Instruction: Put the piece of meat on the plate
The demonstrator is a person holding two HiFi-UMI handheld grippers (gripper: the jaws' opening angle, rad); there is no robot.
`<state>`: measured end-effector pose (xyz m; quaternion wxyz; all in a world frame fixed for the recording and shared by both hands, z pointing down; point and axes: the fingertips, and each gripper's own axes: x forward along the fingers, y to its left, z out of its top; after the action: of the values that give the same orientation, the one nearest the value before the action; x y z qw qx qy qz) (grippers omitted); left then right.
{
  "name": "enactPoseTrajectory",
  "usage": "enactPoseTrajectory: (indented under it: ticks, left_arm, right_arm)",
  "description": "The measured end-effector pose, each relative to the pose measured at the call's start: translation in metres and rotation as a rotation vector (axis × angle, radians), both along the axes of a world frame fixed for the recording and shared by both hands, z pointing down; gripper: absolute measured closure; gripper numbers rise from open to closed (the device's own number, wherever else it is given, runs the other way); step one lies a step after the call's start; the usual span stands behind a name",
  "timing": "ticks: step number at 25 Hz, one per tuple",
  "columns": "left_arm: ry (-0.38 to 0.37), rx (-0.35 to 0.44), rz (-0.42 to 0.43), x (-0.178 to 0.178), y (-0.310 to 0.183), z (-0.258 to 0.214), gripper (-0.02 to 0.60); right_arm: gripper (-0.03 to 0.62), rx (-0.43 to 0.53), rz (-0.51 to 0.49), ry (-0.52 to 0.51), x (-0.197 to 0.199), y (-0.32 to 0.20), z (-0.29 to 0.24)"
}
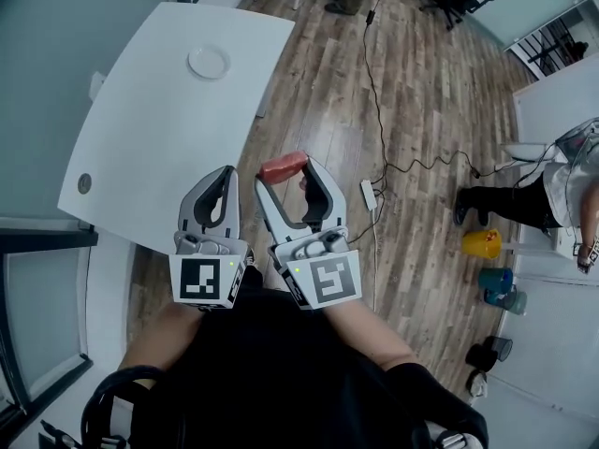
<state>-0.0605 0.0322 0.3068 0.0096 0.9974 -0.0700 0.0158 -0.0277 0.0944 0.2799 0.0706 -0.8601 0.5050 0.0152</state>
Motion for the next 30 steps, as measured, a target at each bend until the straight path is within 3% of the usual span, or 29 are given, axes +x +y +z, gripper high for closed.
enactPoseTrajectory:
  ticks: [13, 21, 30]
  left_arm:
    - [-0.012, 0.014, -0.003, 0.020, -0.032, -0.002, 0.582]
    - [-0.017, 0.012, -0.080, 0.047, -0.037, 0.003, 0.582]
    - [-0.032, 0.003, -0.145, 0.118, -0.033, 0.003, 0.582]
  right_arm:
    - [0.312, 0.006, 0.012, 0.014, 0.027, -0.029, -0.009]
    - [0.312, -0.023, -0.078, 0.009, 0.056, -0.038, 0.009]
    - [0.312, -0.034, -0.144, -0.005, 0.130, -0.036, 0.010]
